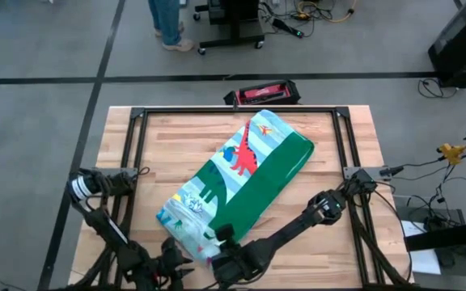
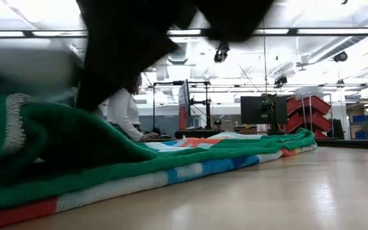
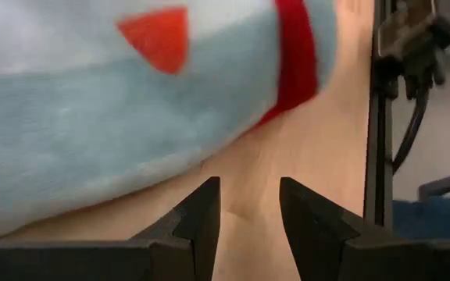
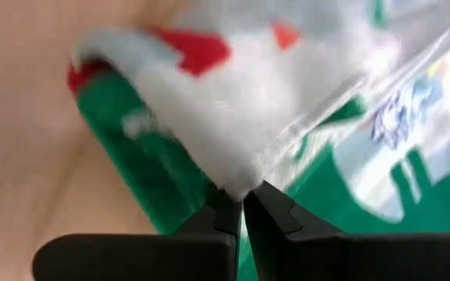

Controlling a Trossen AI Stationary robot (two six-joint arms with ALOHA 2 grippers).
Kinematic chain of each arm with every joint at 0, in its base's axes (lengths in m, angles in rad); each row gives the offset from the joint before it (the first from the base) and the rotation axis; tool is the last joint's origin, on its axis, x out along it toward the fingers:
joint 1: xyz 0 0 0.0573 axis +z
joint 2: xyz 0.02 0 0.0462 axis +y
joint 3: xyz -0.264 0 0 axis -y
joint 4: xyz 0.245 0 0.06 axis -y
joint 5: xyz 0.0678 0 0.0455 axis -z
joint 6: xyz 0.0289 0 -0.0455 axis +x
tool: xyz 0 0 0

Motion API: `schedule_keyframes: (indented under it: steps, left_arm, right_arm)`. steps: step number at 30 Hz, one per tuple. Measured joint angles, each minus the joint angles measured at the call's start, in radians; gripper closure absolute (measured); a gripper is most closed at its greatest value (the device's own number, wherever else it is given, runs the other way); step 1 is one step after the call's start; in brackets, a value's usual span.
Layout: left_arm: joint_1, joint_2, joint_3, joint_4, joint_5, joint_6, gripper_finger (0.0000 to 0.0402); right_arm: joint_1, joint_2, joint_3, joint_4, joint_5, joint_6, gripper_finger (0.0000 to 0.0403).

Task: Roll towel
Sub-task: Roll the multi-color dinosaur print towel

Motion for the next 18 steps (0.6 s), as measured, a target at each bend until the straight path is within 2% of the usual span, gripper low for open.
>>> schedule_keyframes:
  steps: [8,12,14,16,18]
  left_arm:
    - [0.022,0.105,0.003,0.007,-0.045,-0.128,0.0285]
    - [0.022,0.112,0.003,0.010,-0.058,-0.144,0.0285]
    - [0.022,0.112,0.003,0.011,-0.058,-0.144,0.0285]
    - [0.022,0.112,0.002,0.013,-0.065,-0.144,0.0285]
    - [0.022,0.112,0.001,0.014,-0.072,-0.144,0.0285]
  right_arm:
    - [0.000,0.000,0.005,0.191,-0.009,-0.106,0.0403]
    - [0.000,0.000,0.006,0.328,-0.087,-0.143,0.0403]
    - [-0.001,0.000,0.006,0.405,-0.163,-0.149,0.0403]
    - [-0.001,0.000,0.007,0.439,-0.248,-0.149,0.0403]
    - [0.000,0.000,0.007,0.420,-0.270,-0.149,0.0403]
